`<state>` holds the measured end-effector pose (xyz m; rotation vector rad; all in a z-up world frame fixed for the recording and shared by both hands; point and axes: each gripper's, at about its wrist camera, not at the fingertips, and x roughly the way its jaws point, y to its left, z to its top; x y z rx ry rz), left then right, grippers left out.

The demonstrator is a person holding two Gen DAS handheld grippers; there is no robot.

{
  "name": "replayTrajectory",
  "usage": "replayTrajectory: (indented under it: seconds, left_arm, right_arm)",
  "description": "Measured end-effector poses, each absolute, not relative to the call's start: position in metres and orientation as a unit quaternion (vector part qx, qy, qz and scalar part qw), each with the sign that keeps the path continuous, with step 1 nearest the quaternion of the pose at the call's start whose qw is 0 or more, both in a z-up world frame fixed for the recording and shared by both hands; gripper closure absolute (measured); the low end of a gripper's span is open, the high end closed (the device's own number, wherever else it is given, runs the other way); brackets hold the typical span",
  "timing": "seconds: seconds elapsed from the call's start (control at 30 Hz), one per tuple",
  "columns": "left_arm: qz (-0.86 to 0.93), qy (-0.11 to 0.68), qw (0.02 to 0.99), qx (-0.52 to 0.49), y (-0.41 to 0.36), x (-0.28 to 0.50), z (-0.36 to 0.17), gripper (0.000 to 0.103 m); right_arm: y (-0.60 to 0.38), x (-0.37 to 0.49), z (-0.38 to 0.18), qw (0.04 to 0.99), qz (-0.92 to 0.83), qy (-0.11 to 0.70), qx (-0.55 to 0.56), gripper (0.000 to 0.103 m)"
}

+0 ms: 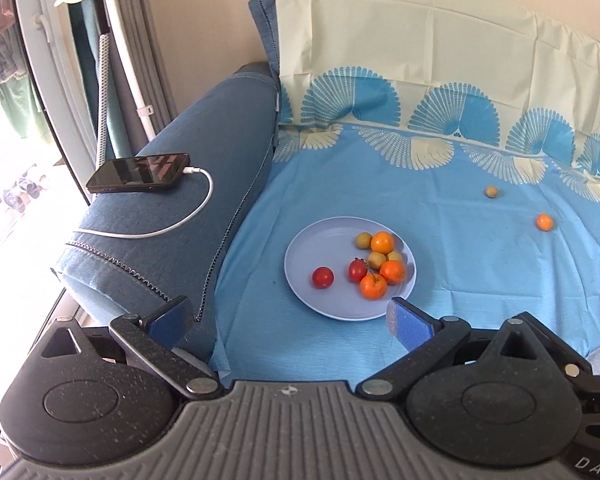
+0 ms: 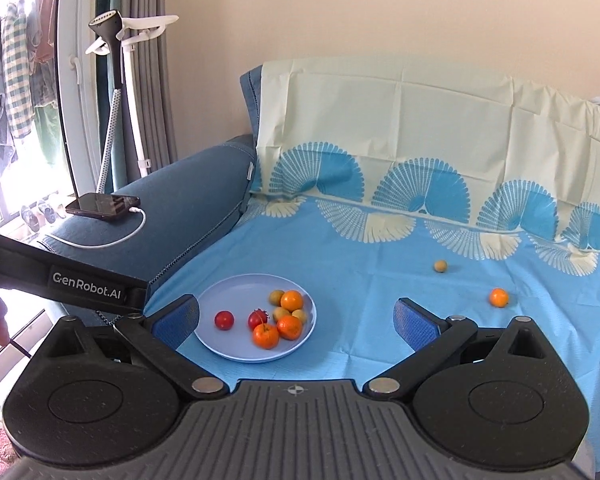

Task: Organize fruits

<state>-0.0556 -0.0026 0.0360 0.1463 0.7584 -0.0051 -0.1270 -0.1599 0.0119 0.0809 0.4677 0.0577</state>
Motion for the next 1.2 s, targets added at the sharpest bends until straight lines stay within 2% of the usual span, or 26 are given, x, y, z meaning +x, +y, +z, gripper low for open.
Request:
replayTrajectory:
  seconds: [0.5,1.2]
  left_arm:
    - [-0.001,0.367,0.928,0.062,0.005,-0.056,0.037,0.0]
    - [-0.002,0.407,0.91,0.077,-0.002,-0.028,0.01,0.0]
  right_arm:
    - [-0.151,-0.124,0.012,0.97,0.035,0.237,0.026,0.001]
    - [-0.156,-0.102,-0.01,0.958,0.043,0.279,0.045,0.001]
